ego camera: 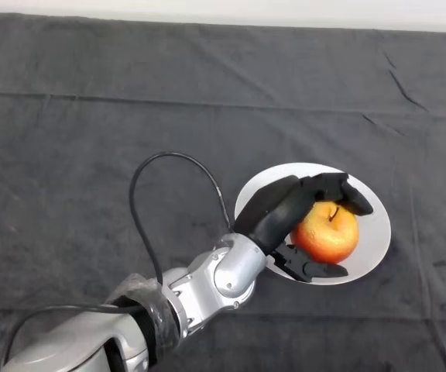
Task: Move the apple to the plate
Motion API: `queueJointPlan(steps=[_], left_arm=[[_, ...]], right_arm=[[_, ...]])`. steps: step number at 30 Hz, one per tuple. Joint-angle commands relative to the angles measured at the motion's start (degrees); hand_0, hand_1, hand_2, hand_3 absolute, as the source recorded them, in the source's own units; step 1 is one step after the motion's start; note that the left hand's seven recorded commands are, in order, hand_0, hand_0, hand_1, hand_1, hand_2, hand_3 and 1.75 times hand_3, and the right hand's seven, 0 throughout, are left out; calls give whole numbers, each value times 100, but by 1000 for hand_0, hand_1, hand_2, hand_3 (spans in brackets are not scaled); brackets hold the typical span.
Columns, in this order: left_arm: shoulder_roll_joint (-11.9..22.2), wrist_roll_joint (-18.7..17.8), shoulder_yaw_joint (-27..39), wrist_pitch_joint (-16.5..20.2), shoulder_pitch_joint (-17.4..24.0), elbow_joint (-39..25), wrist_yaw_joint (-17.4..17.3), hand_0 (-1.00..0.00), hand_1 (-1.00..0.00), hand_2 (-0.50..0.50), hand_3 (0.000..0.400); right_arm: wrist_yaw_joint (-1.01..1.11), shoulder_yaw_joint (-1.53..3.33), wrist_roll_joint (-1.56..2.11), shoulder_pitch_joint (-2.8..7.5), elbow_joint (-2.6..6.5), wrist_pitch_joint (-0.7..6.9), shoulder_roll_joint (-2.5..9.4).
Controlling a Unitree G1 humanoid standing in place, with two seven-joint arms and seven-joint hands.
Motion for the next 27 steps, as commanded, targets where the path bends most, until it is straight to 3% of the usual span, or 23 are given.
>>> queueJointPlan(steps=[1, 15, 27], left_arm=[[-47, -124, -164, -72, -520, 196, -22, 0, 0, 0, 0], [97, -392, 281, -262, -759, 393, -74, 0, 0, 0, 0], [659, -367, 1087, -640, -665, 173, 93, 0, 0, 0, 0]], right_arm=[[-8, -25, 42, 283, 428, 315, 785], [-12, -38, 27, 283, 432, 313, 783], [-14, -46, 16, 284, 430, 314, 783]])
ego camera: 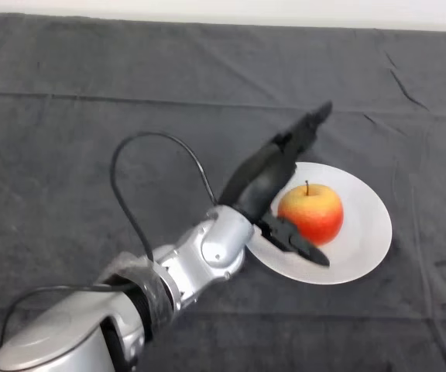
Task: Move the apple to the plate
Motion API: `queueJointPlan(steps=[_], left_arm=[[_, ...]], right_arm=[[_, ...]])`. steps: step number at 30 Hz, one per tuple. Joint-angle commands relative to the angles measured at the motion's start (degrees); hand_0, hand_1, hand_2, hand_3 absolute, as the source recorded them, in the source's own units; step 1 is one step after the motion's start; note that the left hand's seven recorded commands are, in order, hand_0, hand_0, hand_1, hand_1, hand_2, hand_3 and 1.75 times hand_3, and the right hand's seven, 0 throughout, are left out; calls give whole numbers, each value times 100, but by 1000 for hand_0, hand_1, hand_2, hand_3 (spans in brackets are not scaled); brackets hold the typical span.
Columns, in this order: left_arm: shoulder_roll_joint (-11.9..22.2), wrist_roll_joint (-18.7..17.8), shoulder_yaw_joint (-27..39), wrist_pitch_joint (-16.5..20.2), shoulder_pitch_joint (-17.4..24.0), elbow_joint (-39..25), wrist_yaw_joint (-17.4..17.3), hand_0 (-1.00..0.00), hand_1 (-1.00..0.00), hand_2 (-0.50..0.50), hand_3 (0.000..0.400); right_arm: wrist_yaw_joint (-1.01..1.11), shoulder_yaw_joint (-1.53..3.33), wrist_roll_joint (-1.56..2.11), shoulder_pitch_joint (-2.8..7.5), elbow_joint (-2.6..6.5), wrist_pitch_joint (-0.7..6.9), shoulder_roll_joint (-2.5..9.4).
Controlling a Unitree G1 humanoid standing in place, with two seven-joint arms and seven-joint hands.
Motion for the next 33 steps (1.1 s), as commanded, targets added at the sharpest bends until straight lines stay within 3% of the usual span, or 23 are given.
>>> queueJointPlan(steps=[1, 11, 22, 28, 33], left_arm=[[228, -1, 186, -117, -233, -210, 129, 0, 0, 0, 0], [1381, 170, 999, -128, 336, -1585, 467, 0, 0, 0, 0], [2864, 306, 2238, -154, 1615, -3261, 1014, 0, 0, 0, 0], [3347, 411, 2952, -215, 2452, -3864, 1411, 0, 0, 0, 0], [3661, 328, 3573, -361, 3042, -4011, 1529, 0, 0, 0, 0]], right_arm=[[-14, -46, 18, 291, 413, 316, 799], [-15, -48, 15, 294, 404, 322, 801], [-14, -44, 18, 298, 387, 333, 805], [-13, -40, 22, 300, 379, 339, 807], [-12, -37, 26, 302, 374, 342, 808]])
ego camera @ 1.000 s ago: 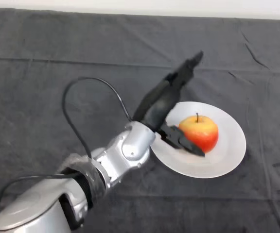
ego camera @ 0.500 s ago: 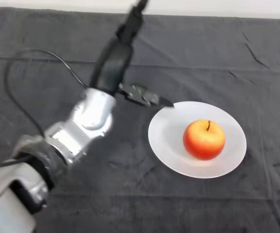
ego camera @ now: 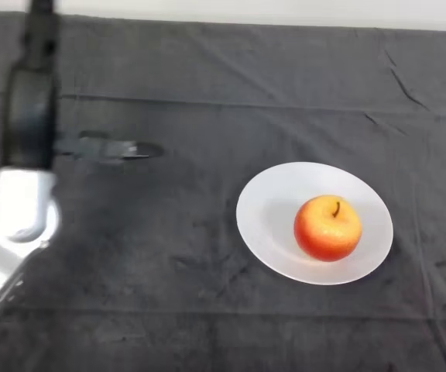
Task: Move the apple to the plate
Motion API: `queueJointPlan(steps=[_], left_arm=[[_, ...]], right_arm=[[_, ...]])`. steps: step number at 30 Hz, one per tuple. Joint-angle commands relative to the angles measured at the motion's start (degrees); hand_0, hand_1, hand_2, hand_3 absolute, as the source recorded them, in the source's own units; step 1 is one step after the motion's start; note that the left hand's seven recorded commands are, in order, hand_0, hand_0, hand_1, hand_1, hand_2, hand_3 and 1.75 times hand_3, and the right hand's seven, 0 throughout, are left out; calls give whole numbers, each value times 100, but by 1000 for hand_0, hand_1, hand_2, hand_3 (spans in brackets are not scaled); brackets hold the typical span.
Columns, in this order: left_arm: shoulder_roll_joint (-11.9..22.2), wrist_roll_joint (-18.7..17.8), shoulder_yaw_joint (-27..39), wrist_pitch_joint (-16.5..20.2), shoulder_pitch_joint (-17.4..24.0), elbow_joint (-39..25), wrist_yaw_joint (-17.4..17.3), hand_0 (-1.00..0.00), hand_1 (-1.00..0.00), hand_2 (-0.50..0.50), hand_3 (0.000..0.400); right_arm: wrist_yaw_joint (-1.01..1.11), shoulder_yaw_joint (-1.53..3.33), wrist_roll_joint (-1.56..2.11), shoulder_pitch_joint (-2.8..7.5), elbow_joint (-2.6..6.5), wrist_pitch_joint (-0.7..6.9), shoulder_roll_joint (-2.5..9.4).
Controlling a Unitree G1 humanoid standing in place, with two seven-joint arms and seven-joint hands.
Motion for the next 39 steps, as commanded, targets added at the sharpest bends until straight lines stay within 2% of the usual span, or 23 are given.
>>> queueJointPlan(steps=[1, 9, 13, 24, 30, 35, 39], left_arm=[[363, -44, 232, -158, 274, -248, 89, 0, 0, 0, 0], [590, -164, 1163, -439, 1090, -136, 215, 0, 0, 0, 0], [585, -164, 1561, -411, 1330, -105, 331, 0, 0, 0, 0], [316, 175, 2261, -153, 1451, -68, 668, 0, 0, 0, 0], [42, 496, 2413, -79, 1385, -39, 814, 0, 0, 0, 0], [-207, 750, 2462, -110, 1258, 121, 857, 0, 0, 0, 0], [-276, 788, 2556, -93, 1230, 157, 770, 0, 0, 0, 0]], right_arm=[[-11, -35, 26, 279, 379, 342, 810], [-5, -31, 31, 280, 375, 346, 811], [-1, -30, 34, 280, 375, 347, 811], [4, -24, 42, 281, 373, 349, 812], [4, -20, 46, 281, 370, 349, 813], [4, -17, 49, 282, 369, 350, 813], [4, -14, 52, 282, 367, 350, 814]])
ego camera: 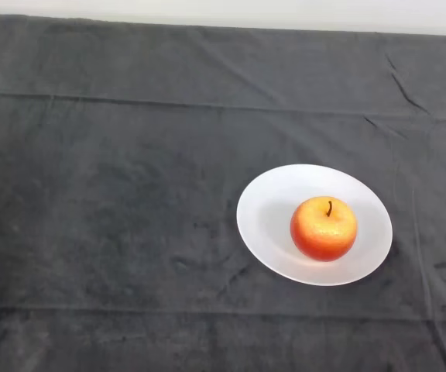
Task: Move the apple to the plate
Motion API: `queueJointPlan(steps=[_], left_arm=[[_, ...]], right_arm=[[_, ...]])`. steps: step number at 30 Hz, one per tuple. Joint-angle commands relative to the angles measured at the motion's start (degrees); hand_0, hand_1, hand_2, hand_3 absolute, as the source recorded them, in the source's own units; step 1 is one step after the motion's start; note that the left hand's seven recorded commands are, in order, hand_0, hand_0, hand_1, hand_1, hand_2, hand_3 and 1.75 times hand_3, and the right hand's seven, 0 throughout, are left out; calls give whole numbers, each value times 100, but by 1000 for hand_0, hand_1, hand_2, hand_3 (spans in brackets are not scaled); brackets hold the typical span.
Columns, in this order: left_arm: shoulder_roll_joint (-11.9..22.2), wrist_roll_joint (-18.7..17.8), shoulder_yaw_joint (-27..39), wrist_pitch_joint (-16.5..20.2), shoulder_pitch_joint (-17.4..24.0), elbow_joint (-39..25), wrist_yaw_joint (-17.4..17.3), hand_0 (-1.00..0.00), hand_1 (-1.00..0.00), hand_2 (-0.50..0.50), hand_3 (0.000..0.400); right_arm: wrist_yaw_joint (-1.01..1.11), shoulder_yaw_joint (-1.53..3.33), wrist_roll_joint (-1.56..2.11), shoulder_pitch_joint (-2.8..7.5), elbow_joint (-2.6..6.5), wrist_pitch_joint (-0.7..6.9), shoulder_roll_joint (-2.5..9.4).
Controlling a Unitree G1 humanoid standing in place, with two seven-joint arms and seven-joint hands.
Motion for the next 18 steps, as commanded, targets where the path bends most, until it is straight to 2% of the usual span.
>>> queueJointPlan(steps=[1, 18], left_arm=[[-115, 94, 258, 33, -126, 130, -30, 0, 0, 0, 0], [-401, 319, 558, 105, -195, 150, -361, 0, 0, 0, 0]], right_arm=[[4, -15, 50, 271, 377, 336, 794], [10, -5, 63, 272, 371, 340, 796]])
